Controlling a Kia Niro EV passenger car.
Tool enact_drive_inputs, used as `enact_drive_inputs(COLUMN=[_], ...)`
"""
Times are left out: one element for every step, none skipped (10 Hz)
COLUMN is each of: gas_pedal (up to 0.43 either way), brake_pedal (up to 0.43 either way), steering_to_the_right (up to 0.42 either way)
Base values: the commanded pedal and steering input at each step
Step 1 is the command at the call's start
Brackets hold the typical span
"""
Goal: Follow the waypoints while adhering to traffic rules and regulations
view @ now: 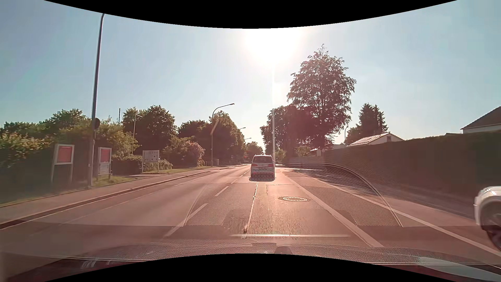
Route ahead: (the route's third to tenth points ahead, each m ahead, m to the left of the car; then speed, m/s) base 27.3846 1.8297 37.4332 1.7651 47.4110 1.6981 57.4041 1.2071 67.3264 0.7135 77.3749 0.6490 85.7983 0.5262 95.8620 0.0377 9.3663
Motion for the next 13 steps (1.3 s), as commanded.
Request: enact_drive_inputs(gas_pedal=[0.098, 0.098, 0.098, 0.098, 0.098, 0.098, 0.098, 0.098, 0.098, 0.098, 0.098, 0.098, 0.098], brake_pedal=[0.000, 0.006, 0.000, 0.006, 0.006, 0.000, 0.006, 0.000, 0.006, 0.006, 0.006, 0.006, 0.006], steering_to_the_right=[0.007, 0.008, 0.008, 0.007, 0.008, 0.007, 0.008, 0.008, 0.008, 0.008, 0.008, 0.008, 0.008])
